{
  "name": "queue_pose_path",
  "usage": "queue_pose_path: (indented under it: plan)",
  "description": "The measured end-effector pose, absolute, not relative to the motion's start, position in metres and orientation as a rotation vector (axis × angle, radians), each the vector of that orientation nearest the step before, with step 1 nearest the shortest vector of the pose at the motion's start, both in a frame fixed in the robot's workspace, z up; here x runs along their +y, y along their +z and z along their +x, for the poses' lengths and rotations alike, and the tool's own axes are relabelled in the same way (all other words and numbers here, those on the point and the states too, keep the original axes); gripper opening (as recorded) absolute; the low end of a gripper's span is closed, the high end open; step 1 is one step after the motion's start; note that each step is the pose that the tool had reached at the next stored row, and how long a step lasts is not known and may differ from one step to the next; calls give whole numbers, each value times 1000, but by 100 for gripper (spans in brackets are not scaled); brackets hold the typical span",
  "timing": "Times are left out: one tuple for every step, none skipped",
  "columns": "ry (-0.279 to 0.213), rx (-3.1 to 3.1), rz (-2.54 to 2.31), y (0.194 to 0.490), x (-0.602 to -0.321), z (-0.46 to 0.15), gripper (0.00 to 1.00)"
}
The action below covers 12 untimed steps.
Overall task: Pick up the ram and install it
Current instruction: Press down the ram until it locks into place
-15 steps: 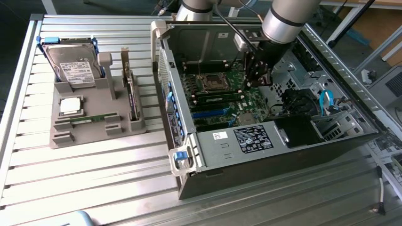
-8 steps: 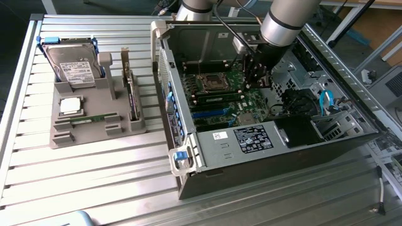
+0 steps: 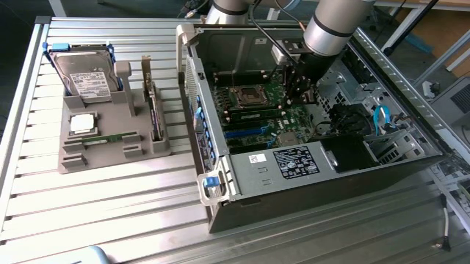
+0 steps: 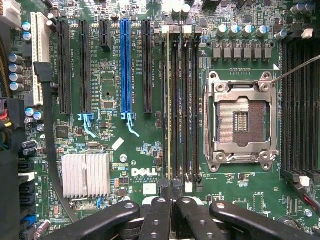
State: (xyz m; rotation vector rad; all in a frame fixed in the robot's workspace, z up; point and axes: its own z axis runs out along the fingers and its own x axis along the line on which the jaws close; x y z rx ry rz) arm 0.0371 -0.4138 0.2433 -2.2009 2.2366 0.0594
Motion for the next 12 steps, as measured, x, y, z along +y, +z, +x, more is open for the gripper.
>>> queue_pose_path:
  plan:
    - [59, 2236, -2201, 243, -414, 37, 11]
    - [59, 2237, -2201, 243, -414, 37, 11]
    - [60, 2236, -2201, 243, -414, 37, 11]
    - [60, 2236, -2201, 243, -413, 37, 11]
    - [60, 2236, -2200, 243, -413, 37, 11]
    - [59, 2237, -2201, 243, -412, 37, 11]
    - [59, 2236, -2201, 243, -411, 36, 11]
    - [59, 2236, -2201, 243, -411, 36, 11]
    - [60, 2236, -2201, 243, -410, 36, 11]
    - [60, 2236, -2201, 243, -410, 36, 11]
    - [60, 2236, -2201, 243, -410, 36, 11]
    - [60, 2236, -2201, 243, -410, 36, 11]
